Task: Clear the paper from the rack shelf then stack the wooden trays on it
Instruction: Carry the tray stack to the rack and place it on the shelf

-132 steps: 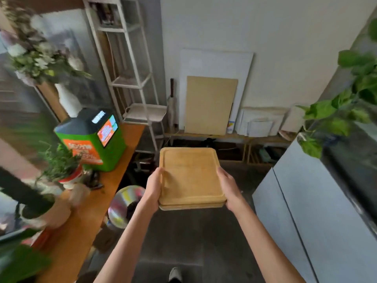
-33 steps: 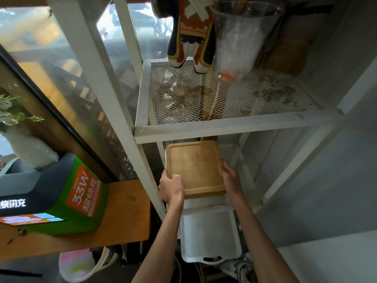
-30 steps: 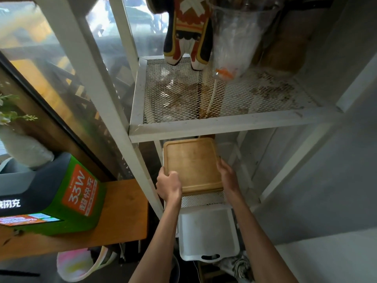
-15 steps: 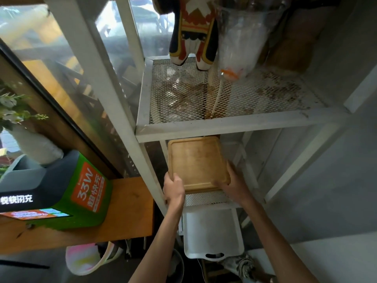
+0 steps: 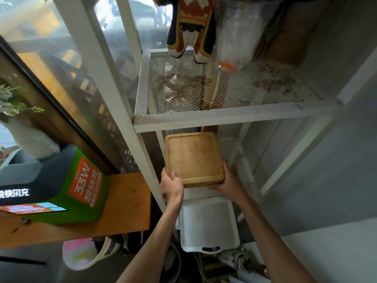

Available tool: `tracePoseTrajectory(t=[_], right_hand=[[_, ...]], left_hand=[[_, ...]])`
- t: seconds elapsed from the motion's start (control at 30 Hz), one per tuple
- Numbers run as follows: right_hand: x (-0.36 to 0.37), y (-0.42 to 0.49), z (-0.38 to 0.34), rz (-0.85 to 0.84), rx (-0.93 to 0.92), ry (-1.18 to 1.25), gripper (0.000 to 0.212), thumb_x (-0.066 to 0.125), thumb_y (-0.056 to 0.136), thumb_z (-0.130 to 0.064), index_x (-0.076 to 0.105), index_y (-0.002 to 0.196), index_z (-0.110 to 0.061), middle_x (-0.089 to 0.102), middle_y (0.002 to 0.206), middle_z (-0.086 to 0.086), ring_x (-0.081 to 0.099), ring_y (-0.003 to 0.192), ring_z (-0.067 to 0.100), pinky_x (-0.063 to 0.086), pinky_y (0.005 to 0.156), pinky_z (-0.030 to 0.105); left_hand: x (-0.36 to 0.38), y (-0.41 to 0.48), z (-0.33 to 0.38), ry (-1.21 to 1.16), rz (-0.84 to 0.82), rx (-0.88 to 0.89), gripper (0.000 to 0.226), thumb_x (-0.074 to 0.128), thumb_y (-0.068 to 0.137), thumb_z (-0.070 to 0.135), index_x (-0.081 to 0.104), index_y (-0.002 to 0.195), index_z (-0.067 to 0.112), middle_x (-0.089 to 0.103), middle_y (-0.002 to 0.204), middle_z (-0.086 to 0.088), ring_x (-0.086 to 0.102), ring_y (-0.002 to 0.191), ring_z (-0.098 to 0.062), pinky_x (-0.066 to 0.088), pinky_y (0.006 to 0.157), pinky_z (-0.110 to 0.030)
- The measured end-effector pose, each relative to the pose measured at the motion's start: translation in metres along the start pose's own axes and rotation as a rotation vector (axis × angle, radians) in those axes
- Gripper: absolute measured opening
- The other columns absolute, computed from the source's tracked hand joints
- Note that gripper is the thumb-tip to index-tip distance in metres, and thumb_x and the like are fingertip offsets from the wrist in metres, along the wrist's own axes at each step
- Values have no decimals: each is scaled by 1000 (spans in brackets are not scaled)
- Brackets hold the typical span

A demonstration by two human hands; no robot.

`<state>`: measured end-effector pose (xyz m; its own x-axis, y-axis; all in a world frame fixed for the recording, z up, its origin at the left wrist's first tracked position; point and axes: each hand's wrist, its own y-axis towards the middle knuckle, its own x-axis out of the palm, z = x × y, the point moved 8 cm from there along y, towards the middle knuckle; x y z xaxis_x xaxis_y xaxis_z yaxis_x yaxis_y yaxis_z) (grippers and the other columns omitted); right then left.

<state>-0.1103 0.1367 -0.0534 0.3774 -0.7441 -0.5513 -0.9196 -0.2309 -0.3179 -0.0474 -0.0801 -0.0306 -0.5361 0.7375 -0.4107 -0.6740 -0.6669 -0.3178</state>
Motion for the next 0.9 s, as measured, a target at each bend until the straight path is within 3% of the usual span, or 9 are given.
tracePoseTrajectory(t=[0.13, 0.37, 0.5, 0.6, 0.73, 0.9], right_hand=[[0, 5, 9, 22, 30, -54, 131, 90, 56, -50, 3, 154, -39, 26, 152, 14, 36, 138, 36, 38, 109, 60], [4, 9, 13, 15, 13, -68, 130, 88, 58, -51, -2, 151, -47, 26, 155, 9, 37, 138, 34, 39, 108, 59], [2, 9, 9, 18, -28, -78, 128, 90, 60, -44, 1, 153, -43, 30, 150, 8, 38, 135, 31, 39, 108, 58], [-1, 9, 8, 61, -91, -116, 129, 90, 56, -48, 4, 152, -37, 29, 150, 3, 36, 135, 27, 41, 106, 55], [2, 8, 18, 114, -87, -128, 123, 83, 54, -67, 14, 151, -36, 38, 148, 3, 41, 133, 27, 45, 101, 55], [3, 8, 20, 124, -88, -112, 112, 83, 57, -62, 27, 148, -28, 46, 144, 6, 44, 130, 31, 45, 100, 54]], left_hand=[[0, -3, 2, -16, 20, -7, 46, 42, 104, 16, 36, 149, 10, 52, 142, -14, 48, 130, -31, 39, 106, -43], [0, -4, -2, -94, 41, -9, 46, 41, 104, 14, 36, 149, 10, 53, 140, -15, 51, 126, -31, 43, 101, -40], [0, -6, 2, -100, 48, 1, 44, 40, 104, 13, 37, 148, 7, 52, 141, -14, 49, 129, -31, 40, 101, -36], [0, -7, 1, -147, 33, 20, 45, 40, 104, 15, 36, 148, 7, 50, 143, -15, 48, 130, -30, 40, 99, -33], [2, -7, -4, -189, 16, 35, 47, 41, 105, 18, 33, 150, 9, 47, 146, -14, 46, 132, -29, 40, 103, -36], [3, -4, -7, -184, 38, 49, 49, 42, 104, 18, 32, 151, 9, 47, 147, -14, 47, 133, -30, 41, 106, -38]])
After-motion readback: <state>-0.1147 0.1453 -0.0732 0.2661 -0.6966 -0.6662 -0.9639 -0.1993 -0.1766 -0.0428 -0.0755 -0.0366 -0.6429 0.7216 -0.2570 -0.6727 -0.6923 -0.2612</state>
